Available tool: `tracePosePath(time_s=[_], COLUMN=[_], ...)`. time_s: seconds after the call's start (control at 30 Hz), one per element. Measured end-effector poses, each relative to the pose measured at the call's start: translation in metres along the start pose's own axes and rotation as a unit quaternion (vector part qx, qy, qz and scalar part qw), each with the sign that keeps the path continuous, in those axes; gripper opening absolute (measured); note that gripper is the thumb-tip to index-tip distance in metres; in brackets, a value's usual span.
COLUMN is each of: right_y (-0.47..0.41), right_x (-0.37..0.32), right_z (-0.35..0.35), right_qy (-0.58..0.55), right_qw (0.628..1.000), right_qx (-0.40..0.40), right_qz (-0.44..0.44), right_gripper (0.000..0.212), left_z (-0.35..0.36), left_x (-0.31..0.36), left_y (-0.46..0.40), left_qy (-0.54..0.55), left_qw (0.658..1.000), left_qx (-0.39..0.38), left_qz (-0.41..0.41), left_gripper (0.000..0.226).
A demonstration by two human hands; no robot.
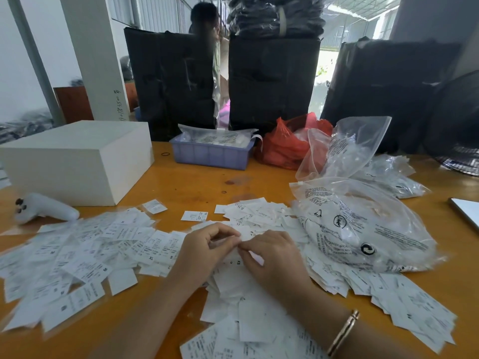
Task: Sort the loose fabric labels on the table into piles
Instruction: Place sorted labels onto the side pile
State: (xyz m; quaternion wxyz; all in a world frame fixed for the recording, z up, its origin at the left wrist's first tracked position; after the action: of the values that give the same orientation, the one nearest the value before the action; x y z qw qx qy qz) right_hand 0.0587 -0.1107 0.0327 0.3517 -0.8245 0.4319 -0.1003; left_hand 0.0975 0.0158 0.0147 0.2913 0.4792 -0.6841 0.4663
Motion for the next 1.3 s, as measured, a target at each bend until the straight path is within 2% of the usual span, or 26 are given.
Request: tracePosePath(time_s=[0.1, 0.2, 0.33, 0.4, 0.47, 0.6, 0.67, 0.73, 0.87, 0.97, 1.07, 1.17, 1.23, 1.3], right_y=[0.002, 0.0, -0.008, -0.007, -0.003, 0.022, 0.033, 0.04, 0.041, 0.043, 0.044, 0.042, 0.04, 0.034], right_x=[-0.01, -0.004, 0.052, 0.091, 0.135, 0.199, 0.21, 0.212, 0.208, 0.207, 0.209, 0.208, 0.204, 0.193], right_z=[0.007, -0.006, -0.056, -0.084, -0.095, -0.077, -0.065, -0.06, -0.066, -0.072, -0.075, -0.081, -0.087, -0.096], right_qy=[0.036, 0.024, 0.011, 0.052, 0.113, 0.142, 0.179, 0.208, 0.189, 0.171, 0.163, 0.184, 0.206, 0.208], right_qw=[0.997, 0.999, 0.991, 0.978, 0.959, 0.912, 0.885, 0.871, 0.887, 0.891, 0.891, 0.895, 0.899, 0.916], right_qx=[-0.053, -0.018, 0.08, 0.112, 0.067, -0.12, -0.193, -0.215, -0.142, -0.102, -0.099, -0.076, -0.062, -0.011], right_qz=[-0.036, -0.02, 0.107, 0.171, 0.252, 0.366, 0.384, 0.39, 0.397, 0.408, 0.413, 0.399, 0.381, 0.343], right_gripper=[0.032, 0.03, 0.025, 0.024, 0.024, 0.028, 0.026, 0.029, 0.029, 0.018, 0.029, 0.035, 0.037, 0.031], left_z=[-0.007, -0.024, -0.062, -0.081, -0.095, -0.111, -0.11, -0.106, -0.1, -0.089, -0.066, -0.04, -0.029, -0.025], left_x=[-0.002, -0.003, -0.015, -0.022, -0.032, -0.045, -0.046, -0.046, -0.044, -0.028, -0.005, 0.01, 0.011, 0.01], left_y=[-0.002, -0.004, -0.005, -0.003, -0.001, 0.003, 0.003, 0.002, 0.001, 0.0, -0.002, 0.002, 0.003, 0.004], left_qy=[0.007, 0.005, -0.032, -0.072, -0.107, -0.231, -0.295, -0.353, -0.408, -0.408, -0.379, -0.353, -0.339, -0.327], left_qw=[1.0, 0.996, 0.975, 0.959, 0.943, 0.901, 0.883, 0.87, 0.858, 0.872, 0.899, 0.918, 0.927, 0.933], left_qx=[0.027, 0.079, 0.197, 0.248, 0.279, 0.313, 0.305, 0.281, 0.251, 0.246, 0.217, 0.153, 0.112, 0.096], left_qz=[-0.014, -0.031, -0.094, -0.115, -0.149, -0.192, -0.198, -0.199, -0.184, -0.113, 0.0, 0.094, 0.114, 0.114], left_gripper=[0.013, 0.012, 0.009, 0.007, 0.005, 0.008, 0.008, 0.007, 0.017, 0.017, 0.014, 0.016, 0.018, 0.018])
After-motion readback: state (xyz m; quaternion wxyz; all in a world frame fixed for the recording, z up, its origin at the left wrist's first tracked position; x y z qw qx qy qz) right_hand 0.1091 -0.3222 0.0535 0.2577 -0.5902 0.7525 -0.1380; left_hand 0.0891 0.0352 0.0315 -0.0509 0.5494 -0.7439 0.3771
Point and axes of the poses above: each hand's wrist, its own y-axis away from the middle knuckle, its own z-axis out of the palm, x = y × z, the point moved 8 cm from there along -y, towards the middle knuckle, and after that the axes turned 6 degrees about -z, right-handed, at the moved point
